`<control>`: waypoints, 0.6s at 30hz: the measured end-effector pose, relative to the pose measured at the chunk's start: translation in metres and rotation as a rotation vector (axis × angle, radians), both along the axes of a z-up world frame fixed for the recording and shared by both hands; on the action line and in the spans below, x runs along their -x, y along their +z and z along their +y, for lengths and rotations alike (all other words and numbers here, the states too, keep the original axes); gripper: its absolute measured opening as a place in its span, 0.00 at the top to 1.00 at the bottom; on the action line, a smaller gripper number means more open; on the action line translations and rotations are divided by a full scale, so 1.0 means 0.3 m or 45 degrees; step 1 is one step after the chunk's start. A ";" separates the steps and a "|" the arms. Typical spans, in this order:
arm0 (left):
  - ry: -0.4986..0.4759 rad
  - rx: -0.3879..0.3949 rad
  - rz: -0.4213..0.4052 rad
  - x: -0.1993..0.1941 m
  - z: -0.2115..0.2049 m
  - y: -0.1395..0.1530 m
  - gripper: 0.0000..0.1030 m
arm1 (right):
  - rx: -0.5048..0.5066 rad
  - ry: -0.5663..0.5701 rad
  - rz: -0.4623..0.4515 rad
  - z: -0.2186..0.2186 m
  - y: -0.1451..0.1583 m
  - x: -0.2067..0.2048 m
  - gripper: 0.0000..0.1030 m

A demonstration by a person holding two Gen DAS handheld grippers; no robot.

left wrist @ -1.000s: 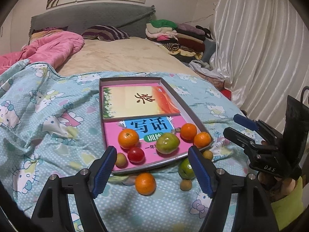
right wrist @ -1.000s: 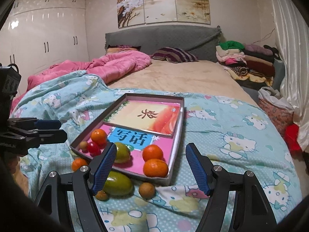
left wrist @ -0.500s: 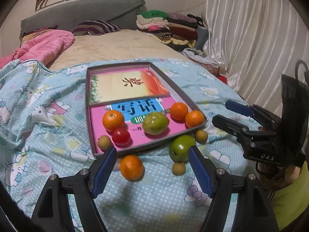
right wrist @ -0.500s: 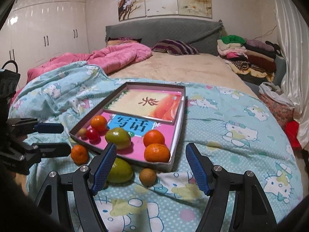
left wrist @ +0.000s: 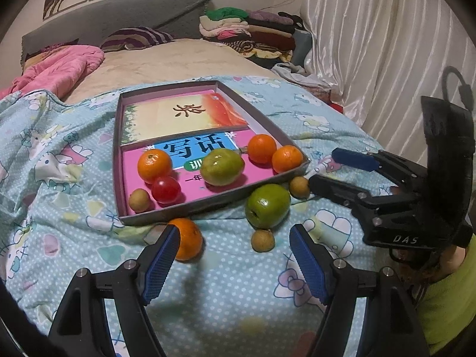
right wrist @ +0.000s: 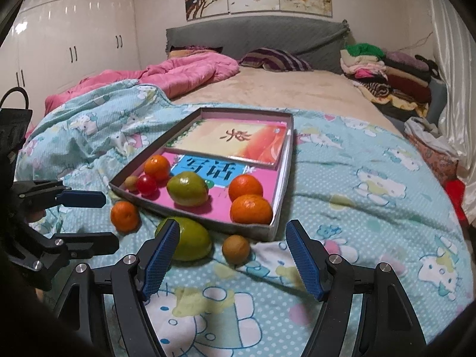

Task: Organize fruits
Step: 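Pull both grippers back from the tray toward the remaining fruit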

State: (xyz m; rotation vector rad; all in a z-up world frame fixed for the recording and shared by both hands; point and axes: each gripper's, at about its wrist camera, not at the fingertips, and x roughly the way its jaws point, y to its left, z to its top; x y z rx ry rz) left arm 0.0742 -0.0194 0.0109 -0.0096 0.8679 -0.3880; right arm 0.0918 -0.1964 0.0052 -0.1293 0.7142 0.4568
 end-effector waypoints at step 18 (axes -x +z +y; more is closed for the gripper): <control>-0.064 0.029 0.051 -0.013 -0.059 -0.082 0.54 | 0.076 0.007 0.085 0.021 -0.082 -0.032 0.64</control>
